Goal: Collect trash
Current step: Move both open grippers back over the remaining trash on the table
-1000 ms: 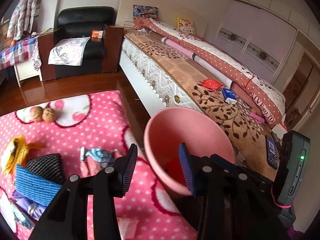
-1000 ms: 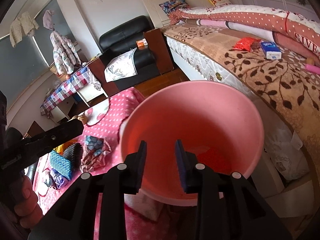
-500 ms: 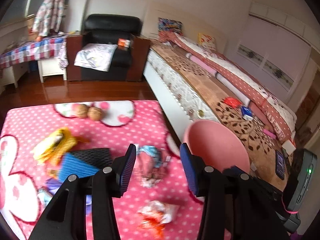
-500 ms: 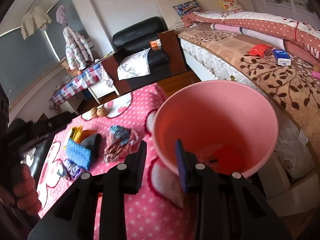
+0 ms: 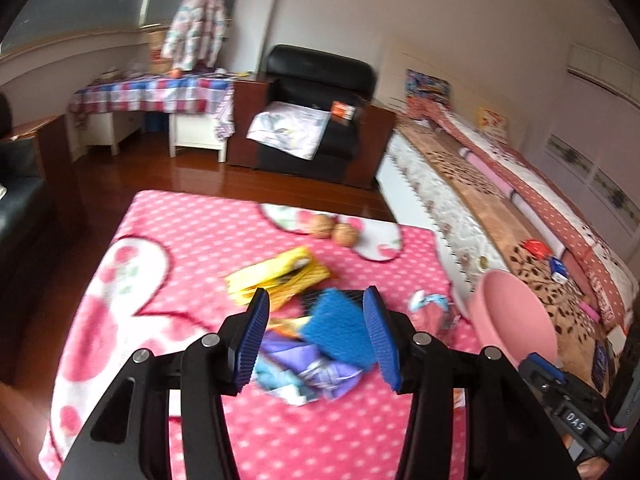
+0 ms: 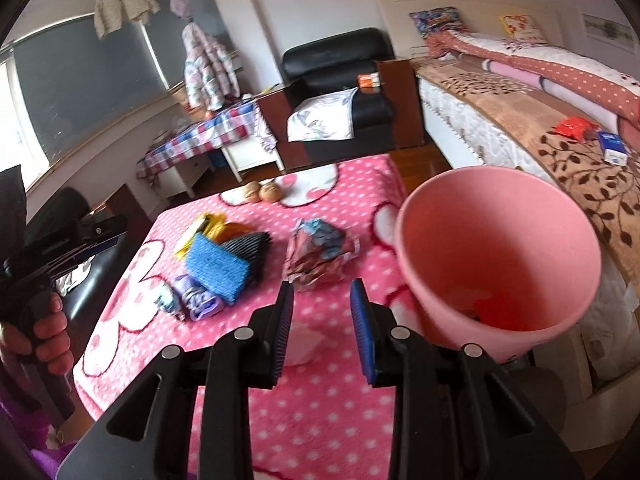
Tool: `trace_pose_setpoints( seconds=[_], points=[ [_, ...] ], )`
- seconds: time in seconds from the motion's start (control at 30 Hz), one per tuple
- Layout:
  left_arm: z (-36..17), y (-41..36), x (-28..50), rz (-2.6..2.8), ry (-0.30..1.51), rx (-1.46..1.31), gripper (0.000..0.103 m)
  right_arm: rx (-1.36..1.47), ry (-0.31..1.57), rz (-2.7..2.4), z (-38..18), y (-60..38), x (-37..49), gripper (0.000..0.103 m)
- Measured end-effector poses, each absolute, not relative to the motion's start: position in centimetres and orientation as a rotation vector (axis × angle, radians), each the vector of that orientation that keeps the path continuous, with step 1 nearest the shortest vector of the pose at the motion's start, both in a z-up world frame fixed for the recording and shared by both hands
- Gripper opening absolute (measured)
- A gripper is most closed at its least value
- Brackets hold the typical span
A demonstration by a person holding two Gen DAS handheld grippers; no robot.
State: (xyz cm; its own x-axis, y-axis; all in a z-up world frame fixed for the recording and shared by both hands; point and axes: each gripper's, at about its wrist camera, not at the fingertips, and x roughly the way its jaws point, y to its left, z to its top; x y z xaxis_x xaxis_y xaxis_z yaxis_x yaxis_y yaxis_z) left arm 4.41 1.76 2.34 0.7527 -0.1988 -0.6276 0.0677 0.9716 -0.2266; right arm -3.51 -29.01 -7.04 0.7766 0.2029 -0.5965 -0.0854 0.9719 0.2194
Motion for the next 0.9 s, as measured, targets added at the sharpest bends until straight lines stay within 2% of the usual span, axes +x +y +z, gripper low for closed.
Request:
trace_pose_setpoints(
  seconds=[0.33,0.6,0.9],
  points=[
    [0.4,5.6,2.8,-0.078,0.750,-0.202,0.050,0.196,0.698,0.240,-6.8,-27.2,-3.9,0.030],
    [-3.1,4.5,3.6,-0.111,0.851,-0.215,0.050,0.122,0.673,0.375,-6.0,-24.6,-4.7,0.030],
    [-7.4,3.6,7.0,-0.118,0.981,-0.314,0.049,0.061,0.771,0.410,-7.5,-23.3,-3.2,0.030]
  ],
)
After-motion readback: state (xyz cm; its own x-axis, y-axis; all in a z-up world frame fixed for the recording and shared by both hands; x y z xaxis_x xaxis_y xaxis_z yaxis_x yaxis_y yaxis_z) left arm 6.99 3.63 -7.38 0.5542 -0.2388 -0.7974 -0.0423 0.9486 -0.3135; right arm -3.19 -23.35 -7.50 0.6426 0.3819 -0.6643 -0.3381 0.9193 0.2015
